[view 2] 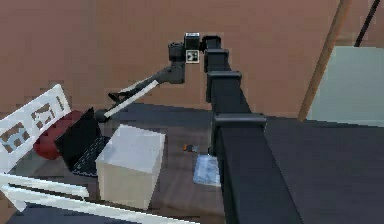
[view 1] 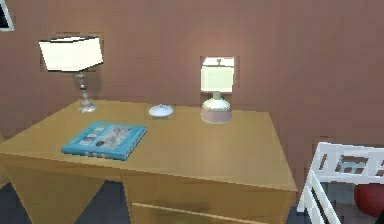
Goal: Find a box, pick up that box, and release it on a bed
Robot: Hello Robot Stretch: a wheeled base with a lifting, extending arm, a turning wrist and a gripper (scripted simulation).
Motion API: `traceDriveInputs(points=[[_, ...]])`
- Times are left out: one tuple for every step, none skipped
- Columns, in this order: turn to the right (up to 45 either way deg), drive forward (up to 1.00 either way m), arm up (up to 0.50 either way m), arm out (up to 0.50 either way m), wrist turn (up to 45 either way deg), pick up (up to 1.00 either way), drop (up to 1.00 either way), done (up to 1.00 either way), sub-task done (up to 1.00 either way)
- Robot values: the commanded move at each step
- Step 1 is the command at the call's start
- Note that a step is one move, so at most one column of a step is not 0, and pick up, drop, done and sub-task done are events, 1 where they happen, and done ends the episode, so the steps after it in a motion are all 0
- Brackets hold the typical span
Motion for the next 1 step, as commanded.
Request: traceDriveInputs(points=[[0.0, 0.0, 0.0, 0.0, 0.0, 0.0, 0.0, 1.0, 0.0]])
